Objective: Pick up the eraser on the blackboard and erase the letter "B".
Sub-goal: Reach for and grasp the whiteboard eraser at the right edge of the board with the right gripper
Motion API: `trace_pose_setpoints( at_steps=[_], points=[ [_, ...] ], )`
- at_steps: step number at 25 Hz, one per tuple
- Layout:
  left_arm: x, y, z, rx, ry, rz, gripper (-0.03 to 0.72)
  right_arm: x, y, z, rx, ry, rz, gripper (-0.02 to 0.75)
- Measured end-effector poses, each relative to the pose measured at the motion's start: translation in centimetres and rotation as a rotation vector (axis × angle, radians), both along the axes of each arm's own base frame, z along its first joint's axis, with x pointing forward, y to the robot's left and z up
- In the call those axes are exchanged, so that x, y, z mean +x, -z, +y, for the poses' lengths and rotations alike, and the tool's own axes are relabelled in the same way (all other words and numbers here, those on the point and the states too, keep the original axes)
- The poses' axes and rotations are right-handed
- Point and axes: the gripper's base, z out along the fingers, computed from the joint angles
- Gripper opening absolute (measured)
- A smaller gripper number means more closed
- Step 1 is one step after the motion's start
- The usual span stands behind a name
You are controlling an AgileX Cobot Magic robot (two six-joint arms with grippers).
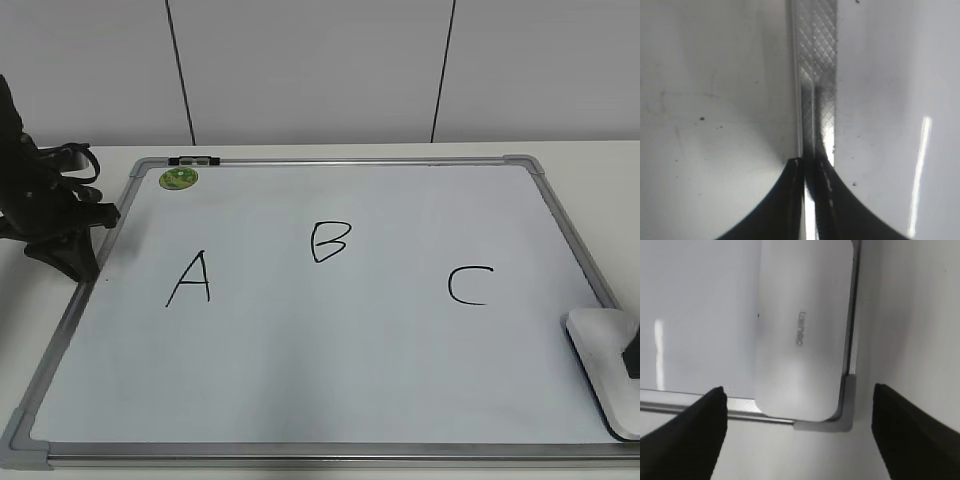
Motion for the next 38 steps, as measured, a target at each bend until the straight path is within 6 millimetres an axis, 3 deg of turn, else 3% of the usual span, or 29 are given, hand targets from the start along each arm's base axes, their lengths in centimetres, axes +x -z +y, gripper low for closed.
trace_pose_setpoints(
  at_steps=[8, 18, 38],
  points=[
    [0.0, 0.0, 0.0, 0.0, 0.0, 0.0, 0.043, 3.4, 2.0, -0.2, -0.007, -0.006, 0.039, 0.677],
    [0.0, 0.0, 0.0, 0.0, 0.0, 0.0, 0.044, 5.0, 4.4, 0.8, -0.012, -0.043, 0.06, 0.666],
    [0.0, 0.0, 0.0, 0.0, 0.0, 0.0, 0.045, 5.0, 4.8, 0.5, -0.013, 0.072, 0.094, 0.647]
  ],
)
